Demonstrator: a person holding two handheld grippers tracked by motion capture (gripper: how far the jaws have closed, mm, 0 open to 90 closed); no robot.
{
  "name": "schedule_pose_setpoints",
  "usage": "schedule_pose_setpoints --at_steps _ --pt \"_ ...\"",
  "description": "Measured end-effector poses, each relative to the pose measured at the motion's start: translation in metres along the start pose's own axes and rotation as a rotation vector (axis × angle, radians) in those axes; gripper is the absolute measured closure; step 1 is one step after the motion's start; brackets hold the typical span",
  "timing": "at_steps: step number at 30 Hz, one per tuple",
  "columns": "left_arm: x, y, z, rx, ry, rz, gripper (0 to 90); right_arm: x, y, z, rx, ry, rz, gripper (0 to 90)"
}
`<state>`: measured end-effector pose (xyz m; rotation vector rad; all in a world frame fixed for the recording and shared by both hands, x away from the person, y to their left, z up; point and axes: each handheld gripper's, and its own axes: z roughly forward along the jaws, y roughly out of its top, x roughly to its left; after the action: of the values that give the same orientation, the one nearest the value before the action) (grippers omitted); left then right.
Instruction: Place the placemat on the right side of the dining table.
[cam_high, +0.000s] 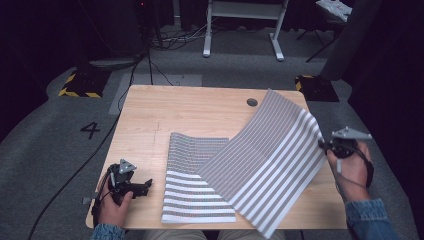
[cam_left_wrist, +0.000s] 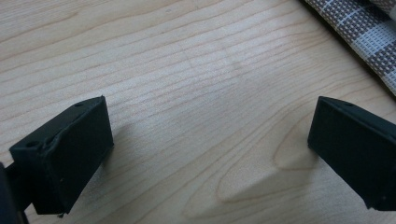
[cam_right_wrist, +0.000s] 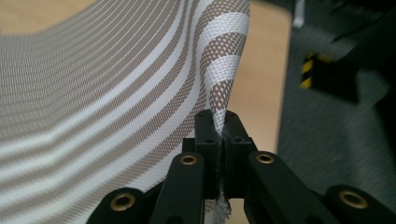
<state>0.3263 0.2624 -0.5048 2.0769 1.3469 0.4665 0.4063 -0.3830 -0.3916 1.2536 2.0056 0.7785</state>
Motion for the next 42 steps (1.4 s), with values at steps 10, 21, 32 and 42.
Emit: schedule_pose_setpoints --at_steps 10,21,32,42 --pt "0.000 0.000 0.000 0.000 0.002 0.000 0.2 -0.004 0.042 0.037 -0.254 -0.103 -0.032 43.4" --pt "0.000 0.000 0.000 0.000 0.003 0.000 0.2 0.064 0.014 0.031 -0.180 0.179 0.024 42.5" --pt "0.000 0.000 0.000 -0.001 0.003 -0.001 0.1 0.140 0.019 0.019 -0.098 0.402 -0.016 39.8" --pt "0.000 0.000 0.000 0.000 0.002 -0.001 0.1 0.204 0.018 0.029 -0.009 0.543 -0.066 38.1"
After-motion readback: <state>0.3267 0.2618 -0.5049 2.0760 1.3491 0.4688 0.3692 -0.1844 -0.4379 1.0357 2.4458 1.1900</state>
